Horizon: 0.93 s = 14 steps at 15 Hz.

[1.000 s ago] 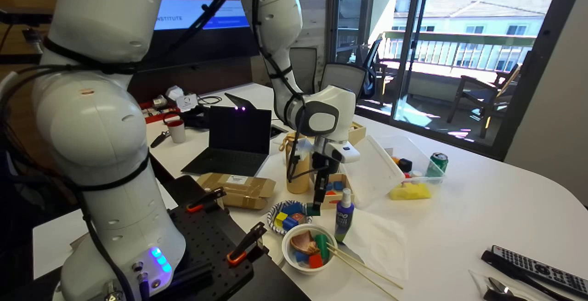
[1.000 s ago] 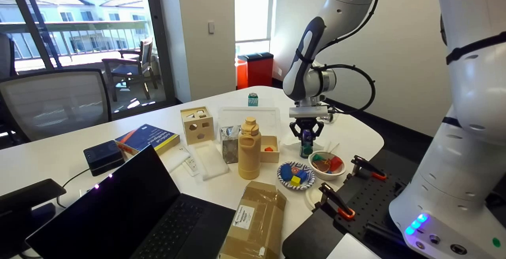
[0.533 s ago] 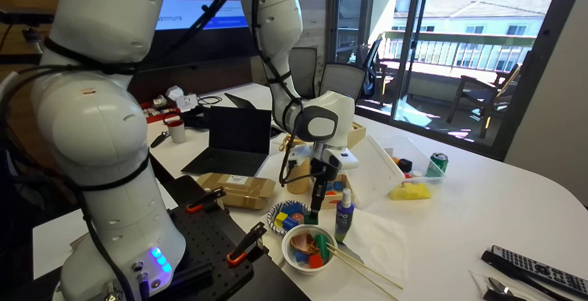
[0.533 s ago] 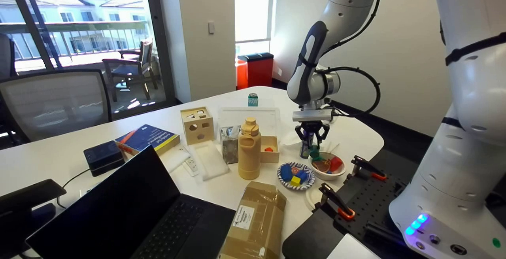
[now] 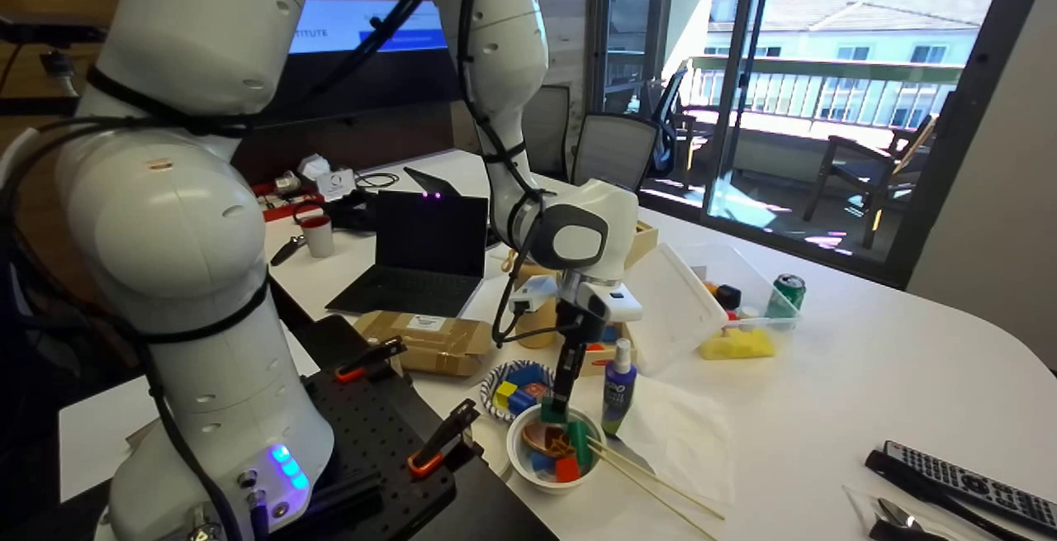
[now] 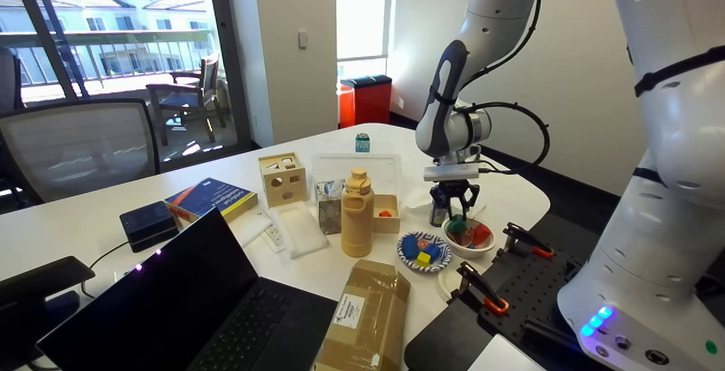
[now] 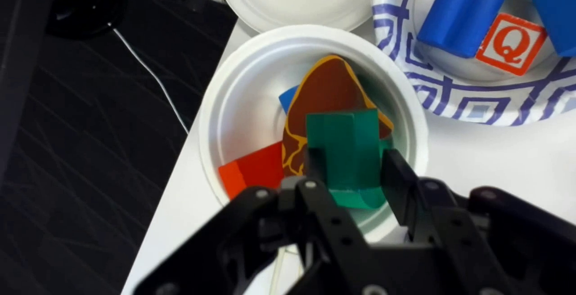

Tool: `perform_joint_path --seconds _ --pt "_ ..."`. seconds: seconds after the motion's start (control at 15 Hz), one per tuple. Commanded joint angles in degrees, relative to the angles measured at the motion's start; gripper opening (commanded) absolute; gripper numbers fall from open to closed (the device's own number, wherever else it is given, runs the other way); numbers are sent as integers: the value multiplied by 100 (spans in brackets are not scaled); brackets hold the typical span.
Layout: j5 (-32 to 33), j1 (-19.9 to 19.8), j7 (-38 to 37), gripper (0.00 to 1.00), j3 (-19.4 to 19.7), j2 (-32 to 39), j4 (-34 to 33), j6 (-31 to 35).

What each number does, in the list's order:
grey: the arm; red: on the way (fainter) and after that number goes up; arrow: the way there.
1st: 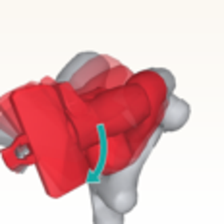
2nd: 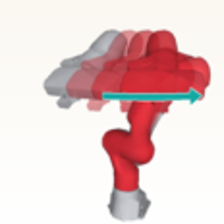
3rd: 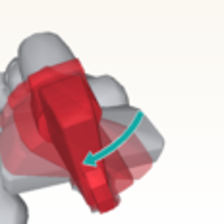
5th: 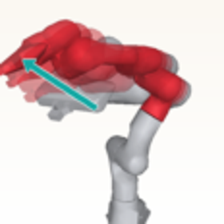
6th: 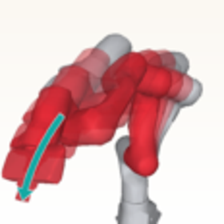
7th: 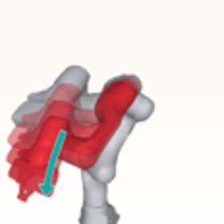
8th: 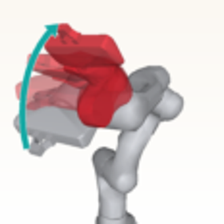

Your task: Remove the green block from the wooden box and put it in the clear white bowl

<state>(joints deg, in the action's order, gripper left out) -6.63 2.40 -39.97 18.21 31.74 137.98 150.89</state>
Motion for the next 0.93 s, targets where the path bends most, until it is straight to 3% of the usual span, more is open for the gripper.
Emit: perform_joint_path --seconds 0.0,0.07,0.4,0.67,0.87 --pt "100 77 -245 62 112 19 42 -31" --pt "96 65 -238 63 98 18 37 -25" --pt "144 117 -213 100 85 4 -90 -166" --pt "79 9 110 100 -149 -149 -198 -96" --pt "194 116 30 100 -97 -161 -359 -242"
